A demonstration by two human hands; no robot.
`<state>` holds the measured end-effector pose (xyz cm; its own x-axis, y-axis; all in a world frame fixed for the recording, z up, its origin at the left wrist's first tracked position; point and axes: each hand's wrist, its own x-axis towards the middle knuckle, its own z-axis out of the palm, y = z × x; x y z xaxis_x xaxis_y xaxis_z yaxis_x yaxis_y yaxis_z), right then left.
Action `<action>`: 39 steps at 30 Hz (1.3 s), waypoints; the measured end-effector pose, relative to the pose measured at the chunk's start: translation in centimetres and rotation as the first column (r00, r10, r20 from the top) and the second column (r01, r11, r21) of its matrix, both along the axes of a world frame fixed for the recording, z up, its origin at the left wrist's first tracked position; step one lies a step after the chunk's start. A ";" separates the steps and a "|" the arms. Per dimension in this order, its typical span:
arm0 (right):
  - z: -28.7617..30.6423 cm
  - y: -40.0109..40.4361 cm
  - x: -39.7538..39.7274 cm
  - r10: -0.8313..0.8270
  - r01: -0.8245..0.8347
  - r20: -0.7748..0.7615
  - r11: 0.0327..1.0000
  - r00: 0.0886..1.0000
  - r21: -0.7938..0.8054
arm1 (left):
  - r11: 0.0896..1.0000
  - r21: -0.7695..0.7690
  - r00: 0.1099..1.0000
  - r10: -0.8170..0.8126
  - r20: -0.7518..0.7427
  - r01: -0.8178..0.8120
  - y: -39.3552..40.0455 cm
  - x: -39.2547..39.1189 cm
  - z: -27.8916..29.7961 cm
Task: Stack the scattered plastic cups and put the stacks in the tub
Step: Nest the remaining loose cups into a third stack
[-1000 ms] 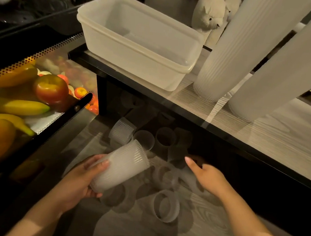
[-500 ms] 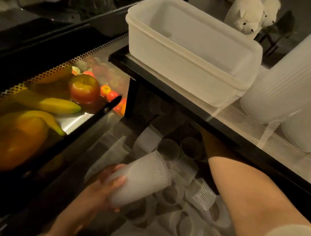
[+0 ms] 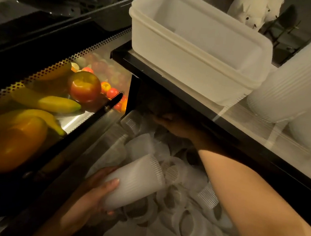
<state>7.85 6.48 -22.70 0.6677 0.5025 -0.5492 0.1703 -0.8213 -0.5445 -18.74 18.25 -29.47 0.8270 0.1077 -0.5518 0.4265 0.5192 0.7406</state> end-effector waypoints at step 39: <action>-5.5 -24.2 -35.9 0.007 0.196 0.523 0.922 0.852 -0.333 | 0.955 0.212 0.978 -0.207 -0.028 0.208 -4.6 -6.1 4.3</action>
